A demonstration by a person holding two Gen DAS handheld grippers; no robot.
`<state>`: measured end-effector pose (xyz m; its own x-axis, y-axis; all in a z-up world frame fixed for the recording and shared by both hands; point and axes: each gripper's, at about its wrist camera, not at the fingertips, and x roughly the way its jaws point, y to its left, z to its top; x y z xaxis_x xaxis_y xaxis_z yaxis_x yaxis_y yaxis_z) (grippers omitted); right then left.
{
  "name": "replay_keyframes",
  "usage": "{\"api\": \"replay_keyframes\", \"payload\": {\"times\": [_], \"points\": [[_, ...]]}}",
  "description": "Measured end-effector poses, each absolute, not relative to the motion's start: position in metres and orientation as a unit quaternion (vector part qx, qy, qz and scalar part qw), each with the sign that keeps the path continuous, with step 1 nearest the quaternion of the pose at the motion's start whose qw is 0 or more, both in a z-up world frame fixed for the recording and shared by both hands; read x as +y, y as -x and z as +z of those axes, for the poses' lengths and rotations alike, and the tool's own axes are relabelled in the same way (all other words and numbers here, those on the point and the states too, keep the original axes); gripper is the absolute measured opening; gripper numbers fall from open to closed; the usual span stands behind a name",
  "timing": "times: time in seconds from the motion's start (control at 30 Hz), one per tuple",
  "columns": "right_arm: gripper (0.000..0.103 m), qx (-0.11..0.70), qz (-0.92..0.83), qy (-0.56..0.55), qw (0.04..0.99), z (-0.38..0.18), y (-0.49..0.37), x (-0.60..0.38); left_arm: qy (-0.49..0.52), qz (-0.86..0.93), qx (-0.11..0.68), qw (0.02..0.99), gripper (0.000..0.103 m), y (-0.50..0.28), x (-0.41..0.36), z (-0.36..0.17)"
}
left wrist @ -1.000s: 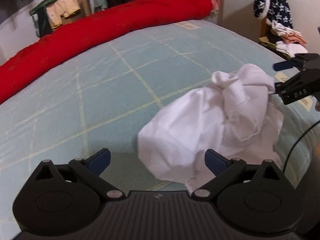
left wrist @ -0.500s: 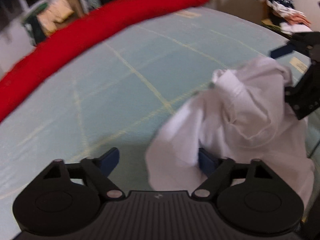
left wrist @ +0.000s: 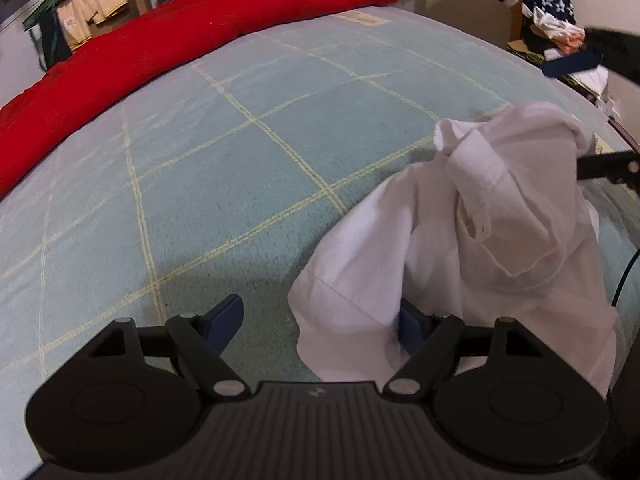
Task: Fold clothes
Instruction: 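Grasp the T-shirt with the left tool while the right tool grasps another edge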
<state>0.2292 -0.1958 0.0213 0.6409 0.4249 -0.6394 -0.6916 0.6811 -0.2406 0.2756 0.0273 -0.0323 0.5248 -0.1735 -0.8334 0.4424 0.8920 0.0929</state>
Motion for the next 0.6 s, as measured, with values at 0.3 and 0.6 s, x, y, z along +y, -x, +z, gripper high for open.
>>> {"api": "replay_keyframes", "payload": {"times": [0.3, 0.6], "points": [[0.053, 0.361, 0.359, 0.229, 0.83, 0.008, -0.236, -0.192, -0.146, -0.207, 0.457, 0.853, 0.074, -0.279, 0.032, -0.038], [0.019, 0.384, 0.367, 0.183, 0.827, 0.01, -0.26, -0.201, -0.12, -0.231, 0.456, 0.851, 0.008, -0.295, 0.039, -0.032]]}}
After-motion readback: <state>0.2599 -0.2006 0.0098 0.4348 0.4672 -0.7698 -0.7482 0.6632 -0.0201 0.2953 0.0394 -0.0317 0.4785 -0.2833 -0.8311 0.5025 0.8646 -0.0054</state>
